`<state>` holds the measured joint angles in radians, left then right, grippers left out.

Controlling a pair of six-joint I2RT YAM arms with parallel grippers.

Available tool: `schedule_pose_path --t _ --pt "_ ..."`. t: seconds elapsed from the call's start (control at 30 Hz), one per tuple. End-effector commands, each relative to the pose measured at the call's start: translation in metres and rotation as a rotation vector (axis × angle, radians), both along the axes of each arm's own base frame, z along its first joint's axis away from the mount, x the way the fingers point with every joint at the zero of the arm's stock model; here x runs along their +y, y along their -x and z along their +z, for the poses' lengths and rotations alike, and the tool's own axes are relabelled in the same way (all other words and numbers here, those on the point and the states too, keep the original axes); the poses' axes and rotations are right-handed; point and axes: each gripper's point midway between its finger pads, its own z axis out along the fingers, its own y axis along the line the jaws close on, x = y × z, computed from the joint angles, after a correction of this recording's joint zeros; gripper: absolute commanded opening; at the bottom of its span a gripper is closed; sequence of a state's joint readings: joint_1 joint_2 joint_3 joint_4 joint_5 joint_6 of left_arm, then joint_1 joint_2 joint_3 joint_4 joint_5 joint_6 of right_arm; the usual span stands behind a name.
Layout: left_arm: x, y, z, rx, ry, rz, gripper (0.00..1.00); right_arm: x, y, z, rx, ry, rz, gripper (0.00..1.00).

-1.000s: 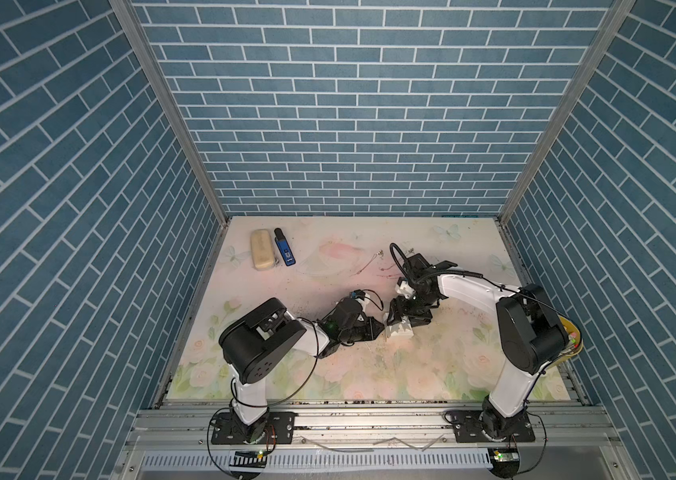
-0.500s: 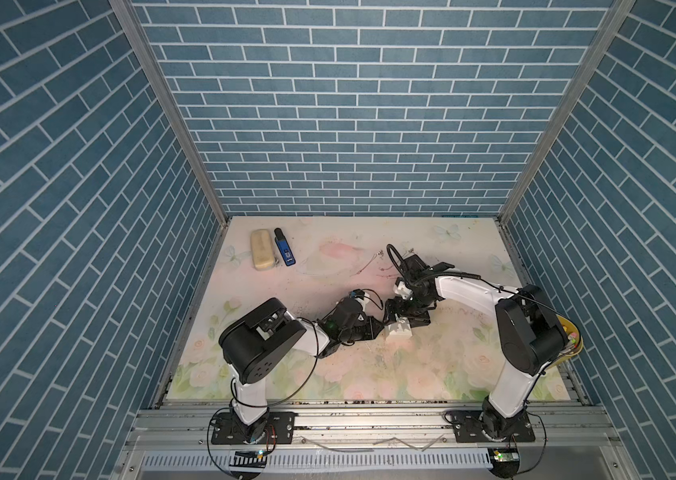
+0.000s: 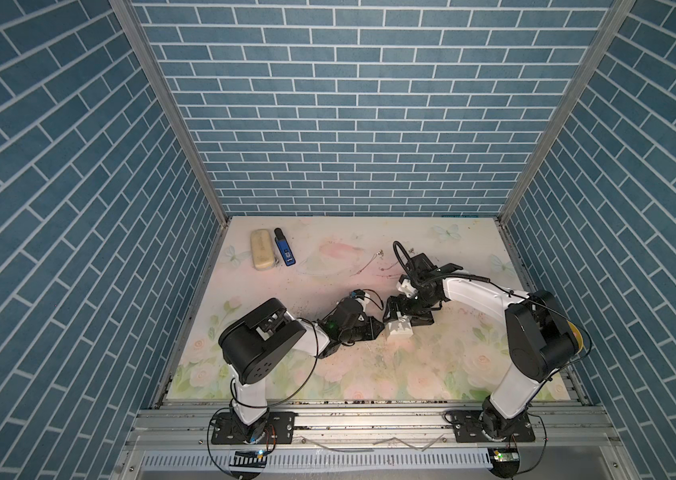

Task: Take the necklace out of the lift-off lid jewelry box
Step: Close the lid on the jewelry box.

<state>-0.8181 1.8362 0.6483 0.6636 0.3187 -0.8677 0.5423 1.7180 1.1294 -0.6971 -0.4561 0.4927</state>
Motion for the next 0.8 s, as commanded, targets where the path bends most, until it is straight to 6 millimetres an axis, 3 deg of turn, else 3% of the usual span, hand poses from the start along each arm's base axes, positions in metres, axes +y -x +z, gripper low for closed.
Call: schedule_pose_path --t 0.0,0.13,0.33,0.77 --pt "0.003 0.0 0.005 -0.01 -0.003 0.003 0.21 -0.006 0.001 0.008 -0.008 -0.031 -0.015 0.99" --pt "0.003 0.001 0.004 -0.007 -0.003 0.002 0.21 -0.015 0.001 0.007 -0.011 -0.027 -0.028 0.99" --pt "0.001 0.002 0.002 0.001 0.004 0.0 0.2 -0.018 0.002 0.005 -0.016 -0.06 -0.039 0.89" --pt "-0.018 0.007 0.0 0.02 0.022 -0.034 0.19 -0.004 0.012 -0.015 0.035 -0.091 -0.001 0.53"
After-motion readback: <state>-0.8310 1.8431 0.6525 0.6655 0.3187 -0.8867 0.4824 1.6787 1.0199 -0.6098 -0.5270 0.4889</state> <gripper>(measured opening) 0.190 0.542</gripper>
